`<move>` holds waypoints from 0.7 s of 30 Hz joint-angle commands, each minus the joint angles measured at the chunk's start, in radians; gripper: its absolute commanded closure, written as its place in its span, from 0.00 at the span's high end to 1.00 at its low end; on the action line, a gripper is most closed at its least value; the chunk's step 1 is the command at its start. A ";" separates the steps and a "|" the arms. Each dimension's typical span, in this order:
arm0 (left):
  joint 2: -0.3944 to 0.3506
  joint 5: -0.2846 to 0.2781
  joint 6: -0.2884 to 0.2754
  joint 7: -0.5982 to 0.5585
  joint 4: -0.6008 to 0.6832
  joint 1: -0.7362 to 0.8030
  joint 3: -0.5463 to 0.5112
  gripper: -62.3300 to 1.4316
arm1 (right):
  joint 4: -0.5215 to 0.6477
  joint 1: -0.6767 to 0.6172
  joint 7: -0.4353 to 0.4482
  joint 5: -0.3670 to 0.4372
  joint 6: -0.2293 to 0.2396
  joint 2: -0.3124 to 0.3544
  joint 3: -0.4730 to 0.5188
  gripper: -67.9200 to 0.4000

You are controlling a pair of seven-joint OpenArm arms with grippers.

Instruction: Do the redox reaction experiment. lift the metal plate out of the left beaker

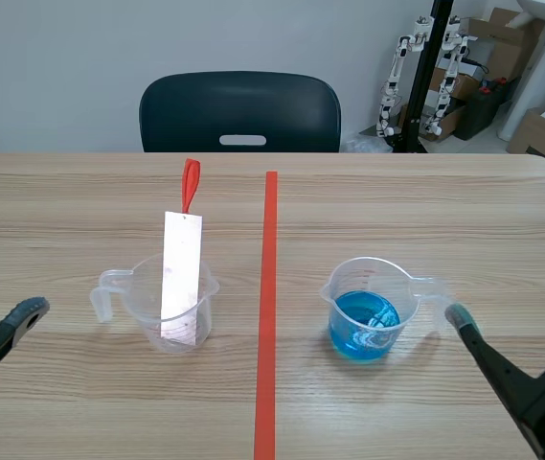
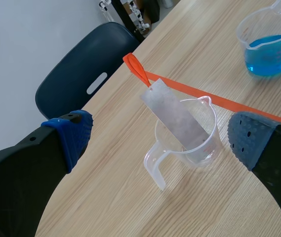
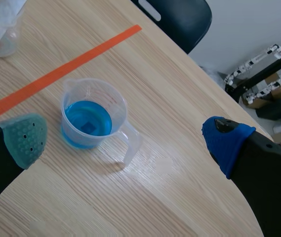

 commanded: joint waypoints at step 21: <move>0.457 0.101 -0.058 -0.572 -0.484 0.002 -0.003 0.93 | 0.008 0.014 0.018 0.006 -0.011 0.005 -0.001 1.00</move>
